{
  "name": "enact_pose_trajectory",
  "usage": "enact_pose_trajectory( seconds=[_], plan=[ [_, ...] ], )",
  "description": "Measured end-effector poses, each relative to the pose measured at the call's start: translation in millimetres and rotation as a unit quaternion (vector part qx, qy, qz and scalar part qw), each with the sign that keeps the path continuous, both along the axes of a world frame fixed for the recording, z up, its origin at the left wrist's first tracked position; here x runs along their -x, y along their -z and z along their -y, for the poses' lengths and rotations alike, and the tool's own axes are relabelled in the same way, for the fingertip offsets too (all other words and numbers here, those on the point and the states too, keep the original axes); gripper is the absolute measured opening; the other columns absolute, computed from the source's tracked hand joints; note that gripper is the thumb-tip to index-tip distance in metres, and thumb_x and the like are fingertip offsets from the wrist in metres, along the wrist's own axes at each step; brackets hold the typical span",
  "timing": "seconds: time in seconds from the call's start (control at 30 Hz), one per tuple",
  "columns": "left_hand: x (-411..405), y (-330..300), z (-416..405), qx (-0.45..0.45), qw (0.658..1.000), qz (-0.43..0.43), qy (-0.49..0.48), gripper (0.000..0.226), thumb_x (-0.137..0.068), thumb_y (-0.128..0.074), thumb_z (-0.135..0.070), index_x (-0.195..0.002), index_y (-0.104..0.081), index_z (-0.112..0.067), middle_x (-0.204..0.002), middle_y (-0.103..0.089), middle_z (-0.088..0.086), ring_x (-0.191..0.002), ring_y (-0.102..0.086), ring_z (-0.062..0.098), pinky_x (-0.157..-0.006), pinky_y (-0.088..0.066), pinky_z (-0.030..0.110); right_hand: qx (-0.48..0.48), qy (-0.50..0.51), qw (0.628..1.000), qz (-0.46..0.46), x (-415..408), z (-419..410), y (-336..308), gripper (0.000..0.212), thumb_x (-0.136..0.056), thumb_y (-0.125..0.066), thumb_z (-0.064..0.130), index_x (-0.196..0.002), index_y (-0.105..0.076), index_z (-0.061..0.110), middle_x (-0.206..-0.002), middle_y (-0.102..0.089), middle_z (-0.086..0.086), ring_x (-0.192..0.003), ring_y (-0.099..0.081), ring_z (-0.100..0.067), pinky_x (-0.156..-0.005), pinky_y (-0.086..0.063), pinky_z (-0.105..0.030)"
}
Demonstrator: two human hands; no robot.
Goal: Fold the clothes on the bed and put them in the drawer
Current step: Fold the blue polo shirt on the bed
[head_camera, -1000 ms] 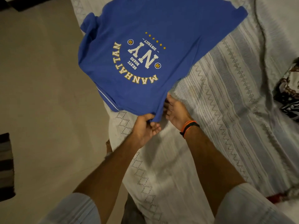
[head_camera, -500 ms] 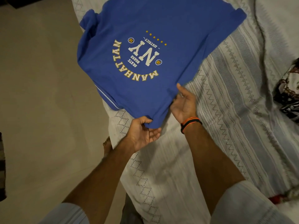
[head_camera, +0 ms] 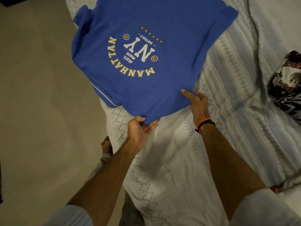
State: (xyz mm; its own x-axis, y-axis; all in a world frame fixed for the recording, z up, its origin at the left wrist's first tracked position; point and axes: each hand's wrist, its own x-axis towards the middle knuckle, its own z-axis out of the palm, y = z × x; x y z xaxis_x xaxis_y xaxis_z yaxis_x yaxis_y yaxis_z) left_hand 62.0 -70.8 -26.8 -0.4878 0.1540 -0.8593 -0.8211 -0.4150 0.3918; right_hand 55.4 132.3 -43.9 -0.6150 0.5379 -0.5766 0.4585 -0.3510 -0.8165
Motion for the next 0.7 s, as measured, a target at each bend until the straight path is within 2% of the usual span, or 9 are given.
enact_pose_trajectory(
  seconds=[0.1,0.17,0.23,0.33,0.43,0.5,0.53,0.6,0.7],
  plan=[
    [-12.6,4.2,-9.4,-0.009,0.998,0.053,0.013,0.028,-0.104,-0.036,-0.018,-0.116,-0.06,-0.01,-0.105,-0.071,0.012,-0.091,-0.071,0.023,-0.084,-0.055,0.035,-0.099,-0.062,0.987,0.113,-7.5,-2.4,7.4,0.033,-0.077,-0.084,0.03,-0.077,-0.067,0.001,-0.081,-0.071,-0.004,-0.076,-0.069,-0.021,-0.069,-0.056,-0.033],
    [-18.3,10.0,-14.6,0.06,0.993,0.082,0.055,0.028,-0.106,-0.039,-0.021,-0.105,-0.064,-0.009,-0.088,-0.074,0.007,-0.074,-0.073,0.016,-0.068,-0.056,0.028,-0.14,-0.074,0.968,0.197,-15.1,-4.2,11.0,0.04,-0.073,-0.085,0.036,-0.066,-0.056,0.009,-0.072,-0.062,0.0,-0.068,-0.062,-0.019,-0.067,-0.051,-0.032],
    [-20.8,13.8,-14.9,0.13,0.979,0.086,0.133,0.028,-0.103,-0.048,-0.025,-0.092,-0.067,-0.008,-0.072,-0.073,0.002,-0.061,-0.068,0.011,-0.061,-0.053,0.024,-0.124,-0.064,0.966,0.216,-23.6,-6.5,14.2,0.036,-0.072,-0.086,0.033,-0.073,-0.063,0.006,-0.077,-0.067,-0.003,-0.075,-0.067,-0.022,-0.072,-0.055,-0.034],
    [-20.3,15.8,-13.6,0.097,0.977,0.045,0.185,0.027,-0.09,-0.069,-0.035,-0.098,-0.071,-0.01,-0.076,-0.066,0.0,-0.065,-0.057,0.01,-0.064,-0.049,0.025,0.001,-0.016,0.991,0.135,-29.8,-6.7,10.0,0.035,-0.074,-0.084,0.019,-0.103,-0.072,0.003,-0.1,-0.074,-0.007,-0.089,-0.073,-0.024,-0.078,-0.06,-0.038],
    [-20.2,14.8,-17.3,0.062,0.99,0.003,0.127,0.018,-0.087,-0.073,-0.021,-0.104,-0.07,-0.014,-0.093,-0.072,-0.002,-0.085,-0.067,0.013,-0.081,-0.053,0.027,0.079,0.024,0.995,0.064,-31.8,-6.3,8.1,0.027,-0.083,-0.075,0.008,-0.11,-0.069,0.007,-0.11,-0.073,-0.009,-0.097,-0.072,-0.025,-0.083,-0.059,-0.041],
    [-22.2,14.9,-20.8,0.022,0.997,0.047,0.055,0.02,-0.093,-0.064,-0.015,-0.113,-0.065,-0.01,-0.102,-0.073,0.006,-0.094,-0.07,0.019,-0.087,-0.057,0.033,0.051,0.036,0.993,0.096,-35.8,-5.5,15.1,0.023,-0.084,-0.075,0.008,-0.106,-0.069,0.008,-0.108,-0.072,-0.008,-0.095,-0.071,-0.025,-0.085,-0.058,-0.044],
    [-23.6,14.9,-21.8,0.017,0.996,0.073,0.043,0.018,-0.096,-0.059,-0.014,-0.112,-0.064,-0.008,-0.099,-0.073,0.01,-0.091,-0.072,0.022,-0.081,-0.059,0.034,0.018,0.032,0.992,0.122,-39.0,-4.5,19.3,0.022,-0.082,-0.077,0.009,-0.102,-0.069,0.008,-0.105,-0.072,-0.008,-0.093,-0.071,-0.025,-0.086,-0.058,-0.046],
    [-26.4,14.3,-22.7,0.058,0.99,0.09,0.097,0.015,-0.099,-0.055,-0.013,-0.106,-0.064,-0.004,-0.09,-0.075,0.011,-0.083,-0.074,0.021,-0.069,-0.06,0.03,-0.044,0.013,0.986,0.159,-46.4,-2.2,26.6,0.02,-0.079,-0.08,0.011,-0.096,-0.069,0.009,-0.099,-0.072,-0.007,-0.092,-0.069,-0.027,-0.087,-0.058,-0.047],
    [-27.8,10.5,-24.8,0.107,0.976,0.091,0.17,0.015,-0.097,-0.057,-0.005,-0.107,-0.066,0.0,-0.09,-0.075,0.011,-0.079,-0.073,0.017,-0.069,-0.061,0.025,-0.079,-0.004,0.984,0.161,-49.8,-0.8,26.8,0.02,-0.08,-0.08,0.013,-0.096,-0.067,0.011,-0.092,-0.067,-0.001,-0.093,-0.067,-0.027,-0.086,-0.056,-0.041]
  ],
)
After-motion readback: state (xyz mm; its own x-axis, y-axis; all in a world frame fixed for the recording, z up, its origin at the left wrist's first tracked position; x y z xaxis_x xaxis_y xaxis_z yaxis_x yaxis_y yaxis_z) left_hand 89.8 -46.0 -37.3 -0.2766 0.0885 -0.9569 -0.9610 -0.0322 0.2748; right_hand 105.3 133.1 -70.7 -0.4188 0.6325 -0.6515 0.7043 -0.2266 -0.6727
